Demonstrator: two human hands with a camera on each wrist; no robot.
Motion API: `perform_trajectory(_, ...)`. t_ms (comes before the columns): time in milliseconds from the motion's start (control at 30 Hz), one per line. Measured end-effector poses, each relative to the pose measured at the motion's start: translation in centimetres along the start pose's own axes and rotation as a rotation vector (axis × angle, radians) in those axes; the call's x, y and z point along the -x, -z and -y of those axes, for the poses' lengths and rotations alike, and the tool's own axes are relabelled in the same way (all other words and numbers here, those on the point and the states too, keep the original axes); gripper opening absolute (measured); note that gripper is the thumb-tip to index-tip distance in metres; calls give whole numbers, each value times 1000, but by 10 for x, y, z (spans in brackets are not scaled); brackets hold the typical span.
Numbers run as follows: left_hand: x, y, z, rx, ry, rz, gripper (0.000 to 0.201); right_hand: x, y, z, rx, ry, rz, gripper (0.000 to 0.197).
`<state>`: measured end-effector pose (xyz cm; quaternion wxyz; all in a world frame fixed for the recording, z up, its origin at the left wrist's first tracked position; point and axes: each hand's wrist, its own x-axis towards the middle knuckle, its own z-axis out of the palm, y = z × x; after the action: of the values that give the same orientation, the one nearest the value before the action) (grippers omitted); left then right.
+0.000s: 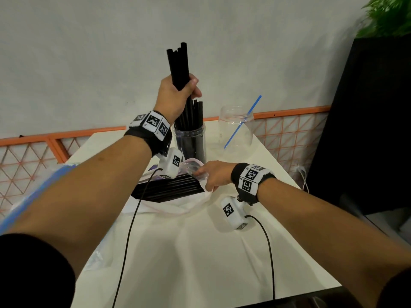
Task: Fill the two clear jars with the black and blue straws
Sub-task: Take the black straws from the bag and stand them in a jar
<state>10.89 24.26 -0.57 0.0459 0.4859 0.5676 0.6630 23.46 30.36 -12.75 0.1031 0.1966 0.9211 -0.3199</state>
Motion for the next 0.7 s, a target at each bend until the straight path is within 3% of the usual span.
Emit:
perform_trajectory(267, 3, -5, 25, -3, 174, 48, 4, 2, 1, 0, -6, 4, 5, 67)
perform_trajectory(400, -4, -1, 25, -80, 143, 5, 26, 1, 1, 0, 15, 0, 5, 68)
perform_trajectory(567, -9, 2, 24, -478, -96, -43, 48, 2, 0, 1, -4, -11, 15, 69)
perform_trajectory(633, -6, 1, 29, -701, -169, 11, 48, 2, 1, 1, -6, -9, 15, 69)
perform_trajectory(700, -3, -2, 32, -966, -153, 144, 39, 2, 1, 2, 4, -6, 16, 69)
